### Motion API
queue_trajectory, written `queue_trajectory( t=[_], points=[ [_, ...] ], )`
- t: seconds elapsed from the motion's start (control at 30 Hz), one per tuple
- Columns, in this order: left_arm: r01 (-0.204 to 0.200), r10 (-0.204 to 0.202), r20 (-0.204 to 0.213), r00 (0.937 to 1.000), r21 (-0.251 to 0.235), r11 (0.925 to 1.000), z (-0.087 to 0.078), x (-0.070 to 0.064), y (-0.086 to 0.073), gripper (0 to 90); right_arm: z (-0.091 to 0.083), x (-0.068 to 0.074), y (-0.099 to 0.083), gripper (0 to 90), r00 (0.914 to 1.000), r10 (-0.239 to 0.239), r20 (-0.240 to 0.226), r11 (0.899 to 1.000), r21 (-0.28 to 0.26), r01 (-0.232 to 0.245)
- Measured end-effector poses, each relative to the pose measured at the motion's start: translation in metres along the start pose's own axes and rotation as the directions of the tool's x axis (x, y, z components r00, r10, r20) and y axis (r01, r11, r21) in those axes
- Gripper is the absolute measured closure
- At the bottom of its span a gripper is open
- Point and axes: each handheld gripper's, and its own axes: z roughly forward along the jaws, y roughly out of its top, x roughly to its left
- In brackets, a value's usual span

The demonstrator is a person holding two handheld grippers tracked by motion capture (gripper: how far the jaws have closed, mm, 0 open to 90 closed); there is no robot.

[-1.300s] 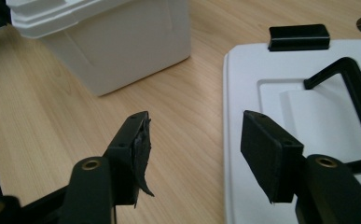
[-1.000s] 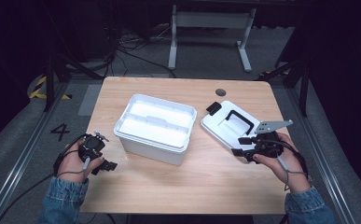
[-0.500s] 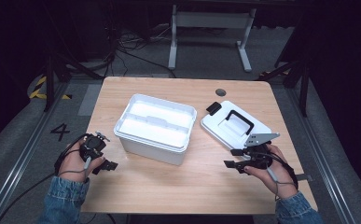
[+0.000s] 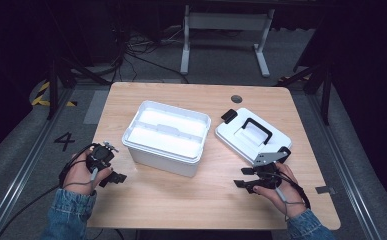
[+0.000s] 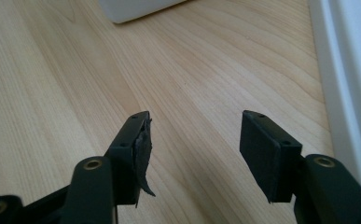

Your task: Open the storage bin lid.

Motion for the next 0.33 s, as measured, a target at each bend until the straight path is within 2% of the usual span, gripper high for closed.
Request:
queue_trajectory(
  t=[0.07, 0.17, 0.23, 0.33],
  points=[
    [-0.008, 0.008, -0.003, 1.0, -0.001, 1.0, 0.0, 0.0, 0.0, 19.8, 0.003, 0.001, -0.002, 44.7, 1.0, -0.006, 0.002, 1.0, 0.004, 0.006],
    [0.002, -0.002, -0.002, 1.0, -0.001, 1.0, 0.001, -0.001, 0.0, 19.9, 0.008, 0.003, -0.004, 44.7, 0.9997, -0.024, 0.011, 1.0, -0.013, 0.024],
    [-0.013, 0.013, -0.017, 0.9998, -0.012, 0.9998, 0.001, 0.0, 0.0, 19.9, 0.011, 0.004, -0.005, 44.7, 0.9995, -0.03, 0.013, 0.999, -0.021, 0.03],
    [0.001, -0.002, -0.025, 0.9997, -0.034, 0.9994, 0.002, -0.003, -0.002, 19.8, 0.014, 0.005, -0.005, 44.8, 0.9994, -0.033, 0.011, 0.999, -0.023, 0.033]
  ],
)
